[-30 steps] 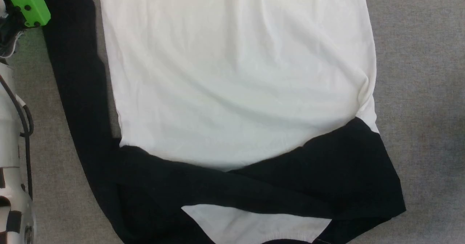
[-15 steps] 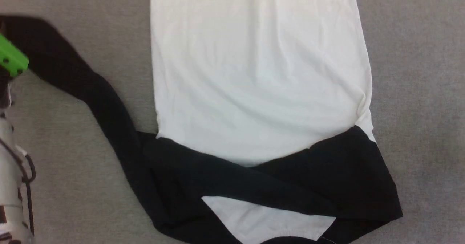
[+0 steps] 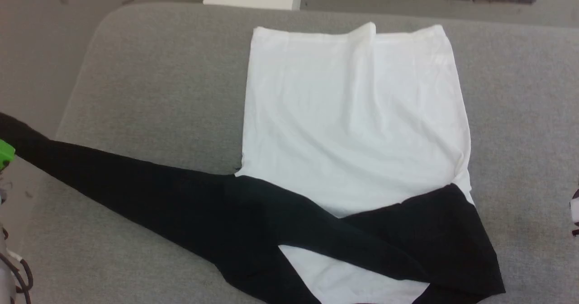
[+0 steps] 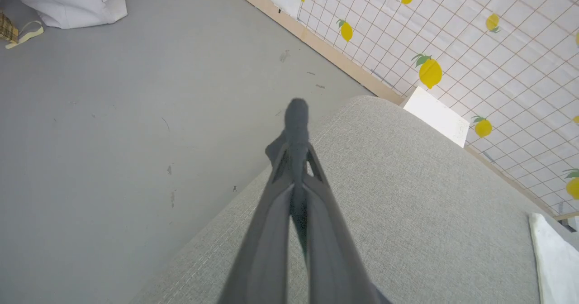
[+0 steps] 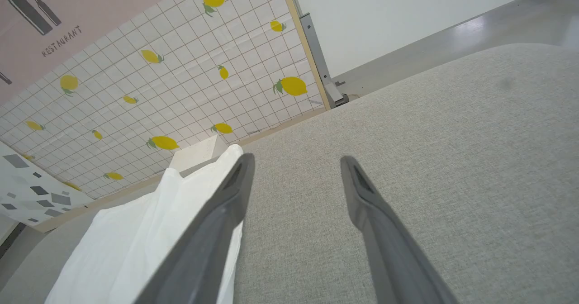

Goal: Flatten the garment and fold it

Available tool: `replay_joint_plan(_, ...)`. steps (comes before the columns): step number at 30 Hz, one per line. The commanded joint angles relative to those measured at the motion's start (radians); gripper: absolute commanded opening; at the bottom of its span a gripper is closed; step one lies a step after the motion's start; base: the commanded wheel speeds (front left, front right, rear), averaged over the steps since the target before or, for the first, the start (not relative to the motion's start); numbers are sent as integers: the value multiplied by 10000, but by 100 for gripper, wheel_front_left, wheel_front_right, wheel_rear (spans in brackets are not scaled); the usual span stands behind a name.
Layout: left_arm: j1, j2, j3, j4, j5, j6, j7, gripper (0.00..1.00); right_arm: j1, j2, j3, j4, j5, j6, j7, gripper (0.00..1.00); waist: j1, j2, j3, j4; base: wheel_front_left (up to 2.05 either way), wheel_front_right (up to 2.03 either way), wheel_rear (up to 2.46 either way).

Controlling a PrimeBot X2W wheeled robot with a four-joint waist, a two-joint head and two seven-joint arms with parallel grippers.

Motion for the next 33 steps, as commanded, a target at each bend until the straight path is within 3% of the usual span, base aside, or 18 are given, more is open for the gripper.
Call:
replay_joint_plan(1, 298, -53, 49, -273, -68, -93, -157, 0, 165, 5, 73, 102, 96, -13, -110, 100, 1, 0, -638, 273, 0, 0, 0)
replay_joint_plan(8, 1528, -1016, -391, -2412, -227, -535, -406, 0, 558, 5, 216, 538, 279, -13, -409, 100, 1, 0, -1125, 71, 0, 0, 0)
replay_joint_plan(13, 2228, -2163, -1714, -4302, -93, -771, 47, 0, 725, 5, 184, 780, 314, -13, -553, 100, 1, 0, -1342, -29, 0, 0, 0)
replay_joint_plan(16, 2427, -2956, -2660, -5250, 125, -695, 323, 0, 702, 5, 237, 906, 320, -13, -581, 100, 1, 0, -1389, -166, 0, 0, 0)
replay_joint_plan(20, 2508, -3631, -3906, -5994, 270, -762, 767, 0, 537, 5, 370, 1093, 329, -13, -653, 100, 1, 0, -1356, -440, 0, 0, 0)
replay_joint_plan(25, 2529, -4006, -5550, -6122, 176, -880, 1230, 0, 514, 5, 561, 1181, 435, -13, -764, 100, 1, 0, -1228, -898, 0, 0, 0)
replay_joint_plan(33, 2562, -4122, -8301, -5603, -332, -1083, 1360, 0, 632, 5, 682, 1192, 617, -13, -918, 100, 1, 0, -922, -1577, 0, 0, 0)
